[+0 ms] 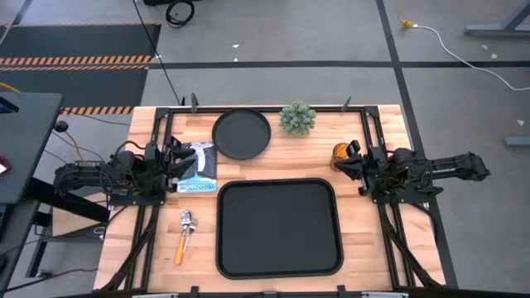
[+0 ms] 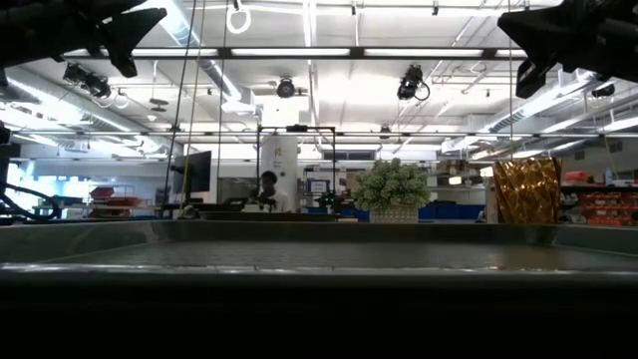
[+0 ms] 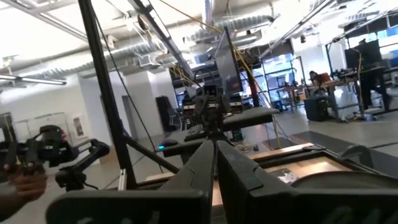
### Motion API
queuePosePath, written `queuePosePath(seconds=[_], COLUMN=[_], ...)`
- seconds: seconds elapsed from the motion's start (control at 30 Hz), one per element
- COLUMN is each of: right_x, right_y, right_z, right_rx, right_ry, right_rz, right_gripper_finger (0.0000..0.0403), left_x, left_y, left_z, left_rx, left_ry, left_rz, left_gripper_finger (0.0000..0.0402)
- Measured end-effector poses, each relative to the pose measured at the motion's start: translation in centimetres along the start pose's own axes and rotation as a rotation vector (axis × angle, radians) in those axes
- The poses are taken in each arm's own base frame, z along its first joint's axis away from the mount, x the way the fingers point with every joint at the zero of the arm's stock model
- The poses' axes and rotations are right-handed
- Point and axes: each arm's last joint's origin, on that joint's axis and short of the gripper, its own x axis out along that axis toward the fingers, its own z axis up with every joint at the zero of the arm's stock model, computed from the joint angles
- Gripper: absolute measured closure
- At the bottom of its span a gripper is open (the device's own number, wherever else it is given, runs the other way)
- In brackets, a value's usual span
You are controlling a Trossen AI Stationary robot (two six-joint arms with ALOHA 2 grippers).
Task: Pick and place plate/cup/fork/spoon on tray
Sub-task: Put the yellow cup on the black tray
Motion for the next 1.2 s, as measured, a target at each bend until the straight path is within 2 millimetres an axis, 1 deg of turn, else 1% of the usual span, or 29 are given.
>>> queuePosePath(seconds=[0.13,0.27,0.33,0.47,0.67,0.77,0.87,1.03,1.2], right_x=[0.0,0.0,0.0,0.4,0.5,0.5,0.5,1.0,1.8], right_y=[0.1,0.3,0.3,0.5,0.6,0.7,0.7,0.5,0.2], right_z=[-0.1,-0.2,-0.1,1.9,5.1,6.5,7.5,7.5,6.7], right_rx=[0.002,0.061,0.065,0.030,-0.079,-0.099,-0.104,-0.120,-0.110], right_ry=[0.009,0.025,0.026,0.031,0.118,0.156,0.181,0.231,0.289], right_rz=[0.018,0.047,0.027,-0.059,-0.246,-0.287,-0.309,-0.357,-0.386], right_gripper_finger=[0.0378,0.0379,0.0381,0.0390,0.0395,0.0391,0.0383,0.0364,0.0332], left_x=[0.0,0.0,0.0,0.0,0.0,0.0,0.0,0.0,-0.1], left_y=[-0.1,-0.1,-0.1,0.0,0.1,0.2,0.3,0.5,0.6], left_z=[0.0,0.0,0.0,0.0,-0.1,-0.1,-0.2,-0.1,-0.1], left_rx=[0.003,0.022,0.022,0.020,0.021,0.011,-0.004,-0.021,-0.021], left_ry=[0.005,0.000,0.000,-0.004,0.003,0.010,0.008,-0.004,-0.009], left_rz=[-0.026,-0.026,-0.026,-0.011,0.049,0.052,0.097,0.167,0.205], left_gripper_finger=[0.0253,0.0253,0.0253,0.0253,0.0253,0.0253,0.0253,0.0253,0.0253])
